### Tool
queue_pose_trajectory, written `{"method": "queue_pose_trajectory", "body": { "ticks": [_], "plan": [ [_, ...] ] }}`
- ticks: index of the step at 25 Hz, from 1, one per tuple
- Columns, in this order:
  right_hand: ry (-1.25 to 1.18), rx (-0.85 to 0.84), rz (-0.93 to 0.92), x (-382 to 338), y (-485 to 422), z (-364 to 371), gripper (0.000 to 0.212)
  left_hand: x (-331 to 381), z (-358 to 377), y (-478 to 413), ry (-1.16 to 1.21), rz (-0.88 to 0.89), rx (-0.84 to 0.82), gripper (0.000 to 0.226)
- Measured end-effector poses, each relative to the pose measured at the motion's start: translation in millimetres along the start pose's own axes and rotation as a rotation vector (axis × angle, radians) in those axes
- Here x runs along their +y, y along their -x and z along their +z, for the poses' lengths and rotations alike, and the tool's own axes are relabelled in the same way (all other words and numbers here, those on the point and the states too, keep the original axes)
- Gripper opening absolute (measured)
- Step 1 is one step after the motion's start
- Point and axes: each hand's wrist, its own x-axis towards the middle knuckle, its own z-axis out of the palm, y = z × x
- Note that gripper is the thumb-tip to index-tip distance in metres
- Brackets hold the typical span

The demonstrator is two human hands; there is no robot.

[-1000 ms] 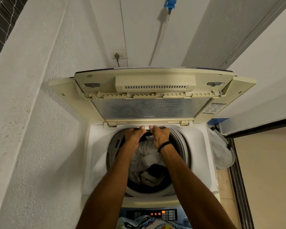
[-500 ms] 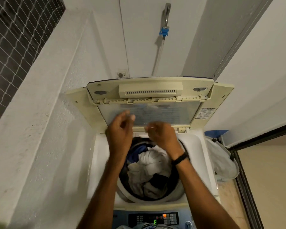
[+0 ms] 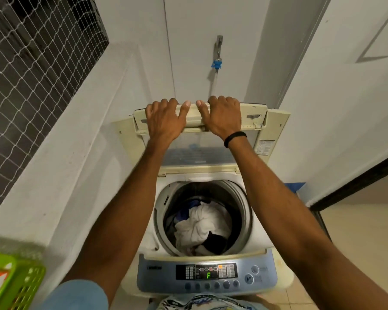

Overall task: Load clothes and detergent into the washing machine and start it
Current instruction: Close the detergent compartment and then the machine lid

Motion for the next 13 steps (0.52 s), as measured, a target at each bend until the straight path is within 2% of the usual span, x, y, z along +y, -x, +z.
{"method": "queue_pose_trajectory", "body": {
  "ticks": [6,9,13],
  "plan": [
    [-0.047,-0.083,-0.054,-2,41,-34,0.065,-6,-25,48,0.061,0.024,-0.076,0.066],
    [-0.062,-0.144,-0.092,1,87,-55,0.068,-12,-36,99,0.086,0.045,-0.074,0.060],
    [-0.053,-0.167,-0.071,0,168,-61,0.073,-22,-37,174,0.119,0.045,-0.150,0.051]
  ]
}}
